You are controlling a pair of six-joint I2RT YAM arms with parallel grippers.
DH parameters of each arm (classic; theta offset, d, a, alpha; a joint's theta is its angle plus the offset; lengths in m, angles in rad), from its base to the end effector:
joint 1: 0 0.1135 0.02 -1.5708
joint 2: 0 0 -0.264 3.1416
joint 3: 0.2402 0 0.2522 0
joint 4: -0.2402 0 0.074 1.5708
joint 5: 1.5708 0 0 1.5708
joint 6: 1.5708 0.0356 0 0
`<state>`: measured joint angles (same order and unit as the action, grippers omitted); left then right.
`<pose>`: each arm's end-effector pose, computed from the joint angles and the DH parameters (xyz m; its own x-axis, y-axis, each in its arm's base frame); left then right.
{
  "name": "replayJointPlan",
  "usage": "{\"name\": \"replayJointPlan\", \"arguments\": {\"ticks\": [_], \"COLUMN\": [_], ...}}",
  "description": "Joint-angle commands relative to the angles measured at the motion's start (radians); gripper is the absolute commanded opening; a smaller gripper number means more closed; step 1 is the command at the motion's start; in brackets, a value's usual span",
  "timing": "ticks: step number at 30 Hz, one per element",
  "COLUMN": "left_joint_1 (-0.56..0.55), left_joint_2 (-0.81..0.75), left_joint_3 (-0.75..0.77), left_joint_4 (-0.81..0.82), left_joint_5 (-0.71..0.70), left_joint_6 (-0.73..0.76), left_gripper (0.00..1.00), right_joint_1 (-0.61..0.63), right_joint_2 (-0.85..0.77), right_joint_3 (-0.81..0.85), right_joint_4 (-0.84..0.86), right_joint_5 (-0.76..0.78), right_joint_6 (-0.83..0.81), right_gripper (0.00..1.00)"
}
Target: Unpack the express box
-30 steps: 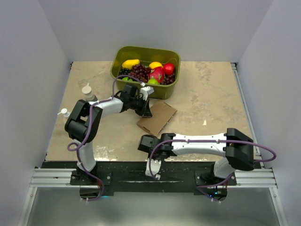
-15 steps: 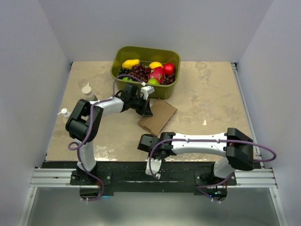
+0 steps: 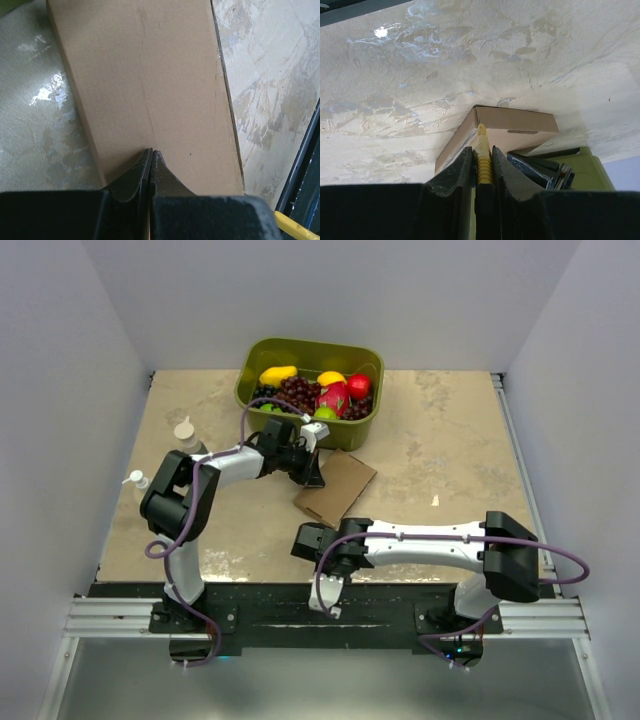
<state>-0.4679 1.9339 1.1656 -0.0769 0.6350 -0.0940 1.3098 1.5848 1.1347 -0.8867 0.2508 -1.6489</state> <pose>0.3472 -0.1991 0.1564 -0.7318 0.2851 -0.6190 0.6486 0.5703 -0.5041 0.0848 0.2832 0.2194 0.9378 -0.2313 0.2588 -0.1784 -0.9608 -0.2123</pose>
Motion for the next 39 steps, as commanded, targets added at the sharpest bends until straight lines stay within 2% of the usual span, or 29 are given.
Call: {"name": "replayJointPlan", "arguments": {"ticks": [1,10,13,15,16,17,18,19,20,23,24,26,28,29,30,31,33,35,39], "left_joint_1": [-0.006,-0.006,-0.008,-0.008,-0.008,-0.008,-0.005,-0.003,-0.002,-0.002,-0.003,-0.002,-0.003,-0.003,-0.005,-0.005,-0.017,-0.038,-0.084], "left_joint_2": [0.074,0.094,0.033,-0.022,-0.089,-0.125,-0.157,-0.22,-0.248,-0.326,-0.332,-0.328,-0.325,-0.334,-0.346,-0.38,-0.411,-0.415,-0.339], "left_joint_3": [-0.007,0.014,0.013,0.014,0.016,0.016,0.019,0.019,0.016,0.0,0.011,0.035,0.054,0.042,0.001,-0.026,-0.102,-0.121,-0.11], "left_joint_4": [-0.055,-0.069,-0.067,-0.066,-0.069,-0.078,-0.086,-0.093,-0.099,-0.104,-0.119,-0.193,-0.242,-0.251,-0.242,-0.225,-0.163,-0.15,-0.189], "left_joint_5": [-0.13,-0.135,-0.11,-0.081,-0.092,-0.109,-0.159,-0.173,-0.187,-0.235,-0.235,-0.245,-0.245,-0.232,-0.218,-0.207,-0.175,-0.188,-0.36], "left_joint_6": [0.056,0.068,0.089,0.14,0.166,0.172,0.177,0.2,0.211,0.241,0.249,0.269,0.321,0.341,0.356,0.375,0.396,0.437,0.534], "left_gripper": [0.0,0.0,0.0,0.11,0.16,0.3,0.36,0.43,0.54,0.67,0.68,0.69,0.7,0.74,0.75,0.75,0.78,0.81,0.82], "right_joint_1": [-0.01,-0.024,-0.087,-0.151,-0.237,-0.283,-0.332,-0.439,-0.496,-0.7,-0.746,-0.866,-0.981,-1.013,-1.043,-1.09,-1.119,-1.139,-1.159], "right_joint_2": [-0.014,-0.006,0.035,0.067,0.082,0.114,0.125,0.132,0.136,0.135,0.113,0.071,-0.026,-0.069,-0.106,-0.177,-0.232,-0.272,-0.269], "right_joint_3": [0.059,0.155,0.288,0.415,0.465,0.511,0.595,0.632,0.666,0.746,0.743,0.691,0.561,0.5,0.37,0.308,0.164,0.099,-0.024], "right_joint_4": [-0.052,-0.107,-0.181,-0.211,-0.253,-0.27,-0.281,-0.282,-0.278,-0.258,-0.242,-0.134,0.013,0.076,0.144,0.276,0.403,0.552,0.73], "right_joint_5": [0.123,0.18,0.174,0.151,0.13,0.095,0.078,0.056,-0.012,-0.117,-0.204,-0.249,-0.35,-0.372,-0.389,-0.422,-0.449,-0.475,-0.466], "right_joint_6": [-0.003,0.034,0.167,0.341,0.41,0.542,0.605,0.665,0.783,0.941,0.974,1.1,1.193,1.295,1.346,1.397,1.549,1.686,1.876], "right_gripper": [0.0,0.0,0.0,0.0,0.0,0.0,0.0,0.0,0.0,0.0,0.0,0.0,0.0,0.0,0.0,0.0,0.0,0.0,0.0]}}
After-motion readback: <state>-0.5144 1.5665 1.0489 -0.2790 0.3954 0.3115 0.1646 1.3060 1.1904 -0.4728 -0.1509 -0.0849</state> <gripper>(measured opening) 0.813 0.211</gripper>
